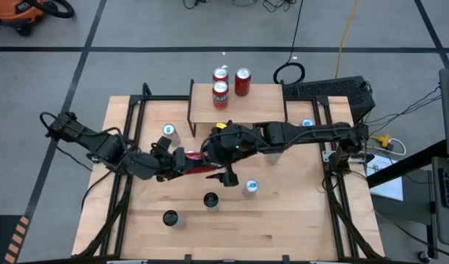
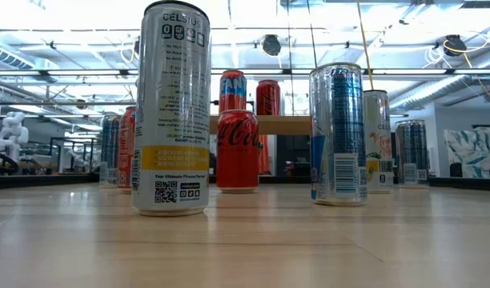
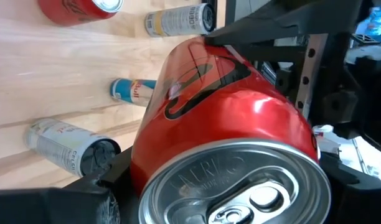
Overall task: Place canned beverage on shelf
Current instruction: Put the bottom red-black soda can on the shelf aligned with the other red-black soda can
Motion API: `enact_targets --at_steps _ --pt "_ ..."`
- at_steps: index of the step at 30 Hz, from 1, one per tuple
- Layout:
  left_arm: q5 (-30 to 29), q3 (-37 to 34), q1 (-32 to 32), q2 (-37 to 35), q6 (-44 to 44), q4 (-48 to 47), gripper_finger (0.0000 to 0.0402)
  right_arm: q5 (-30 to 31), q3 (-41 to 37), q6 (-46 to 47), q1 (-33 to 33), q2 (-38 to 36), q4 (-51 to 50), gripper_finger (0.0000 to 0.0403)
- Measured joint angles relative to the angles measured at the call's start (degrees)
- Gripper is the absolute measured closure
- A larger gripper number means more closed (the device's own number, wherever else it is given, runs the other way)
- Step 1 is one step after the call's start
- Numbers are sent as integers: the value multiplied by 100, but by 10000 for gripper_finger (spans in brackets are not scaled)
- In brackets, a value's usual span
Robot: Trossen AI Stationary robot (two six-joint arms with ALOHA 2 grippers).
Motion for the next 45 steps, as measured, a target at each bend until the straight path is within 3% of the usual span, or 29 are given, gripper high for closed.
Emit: enact_targets --at_steps 7,20,26,34,40,45 --pt "77 0 107 0 24 -2 111 338 0 -150 3 127 21 16" --pt "99 0 104 -2 170 -9 111 354 0 -376 2 125 242 121" --pt "17 0 109 -9 674 8 99 445 0 -480 2 114 245 123" --pt "-173 0 100 -7 1121 57 11 281 0 -250 -4 116 214 123" --pt "-462 0 94 -75 1316 129 9 279 0 -122 -2 65 155 125" --pt "-725 7 109 -343 1870 199 9 -169 -13 368 -6 -96 -2 125"
